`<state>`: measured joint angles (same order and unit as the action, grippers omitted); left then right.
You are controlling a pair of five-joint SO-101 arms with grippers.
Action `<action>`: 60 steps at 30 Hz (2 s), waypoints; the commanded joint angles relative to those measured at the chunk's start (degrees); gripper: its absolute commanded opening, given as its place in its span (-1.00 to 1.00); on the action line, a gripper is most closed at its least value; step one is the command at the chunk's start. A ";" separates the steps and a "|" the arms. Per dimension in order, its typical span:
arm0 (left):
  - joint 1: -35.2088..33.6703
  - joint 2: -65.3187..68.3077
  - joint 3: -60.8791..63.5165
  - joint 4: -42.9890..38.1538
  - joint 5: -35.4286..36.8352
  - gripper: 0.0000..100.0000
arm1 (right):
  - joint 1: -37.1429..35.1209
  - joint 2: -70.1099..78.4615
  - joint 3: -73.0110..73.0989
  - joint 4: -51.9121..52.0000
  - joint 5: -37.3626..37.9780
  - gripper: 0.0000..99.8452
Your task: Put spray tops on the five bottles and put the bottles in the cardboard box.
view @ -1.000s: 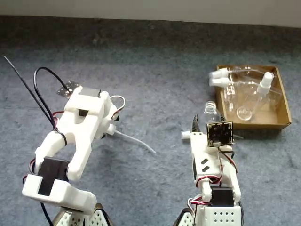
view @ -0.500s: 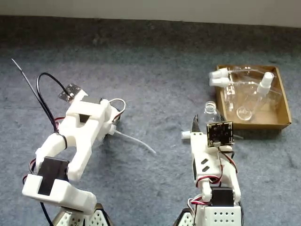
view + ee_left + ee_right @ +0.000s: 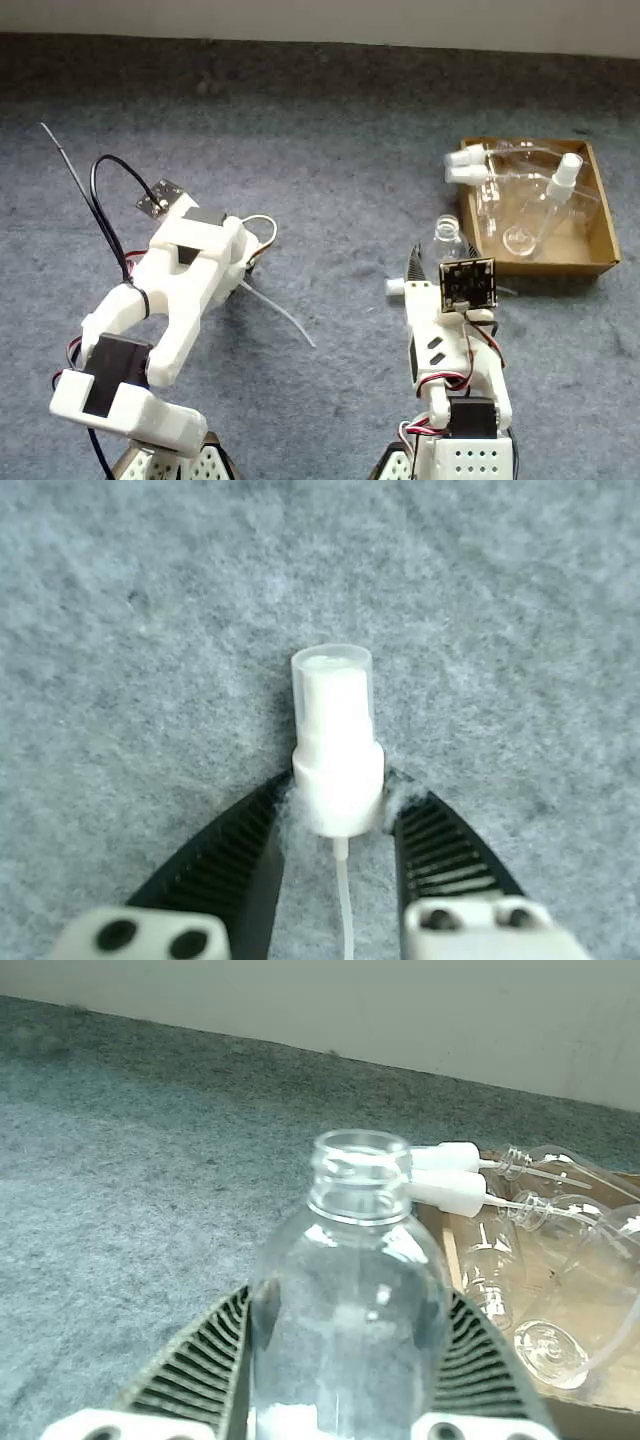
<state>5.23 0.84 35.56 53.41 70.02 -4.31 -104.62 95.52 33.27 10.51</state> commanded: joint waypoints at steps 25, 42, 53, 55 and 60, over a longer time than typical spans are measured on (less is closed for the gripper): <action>1.63 -25.01 -2.42 0.97 -46.86 -0.95 | -14.99 -0.75 3.12 -1.54 0.09 -0.73; 12.26 -46.99 -2.68 -14.59 -46.95 -0.95 | -22.64 -0.66 5.93 -6.46 -0.35 -0.73; 15.43 -54.90 -2.42 -26.46 -58.37 -0.99 | -22.73 -0.66 5.93 -12.18 -0.35 -0.73; 16.66 -56.04 -2.33 -27.43 -58.37 -0.99 | -22.73 -0.66 5.93 -12.53 -0.35 -0.73; 21.14 -57.71 -2.68 -27.69 -58.55 -0.99 | -22.81 -0.75 5.93 -12.79 -0.44 -0.73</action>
<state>21.67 -55.08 35.47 27.21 12.62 -26.37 -104.62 95.52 22.20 10.51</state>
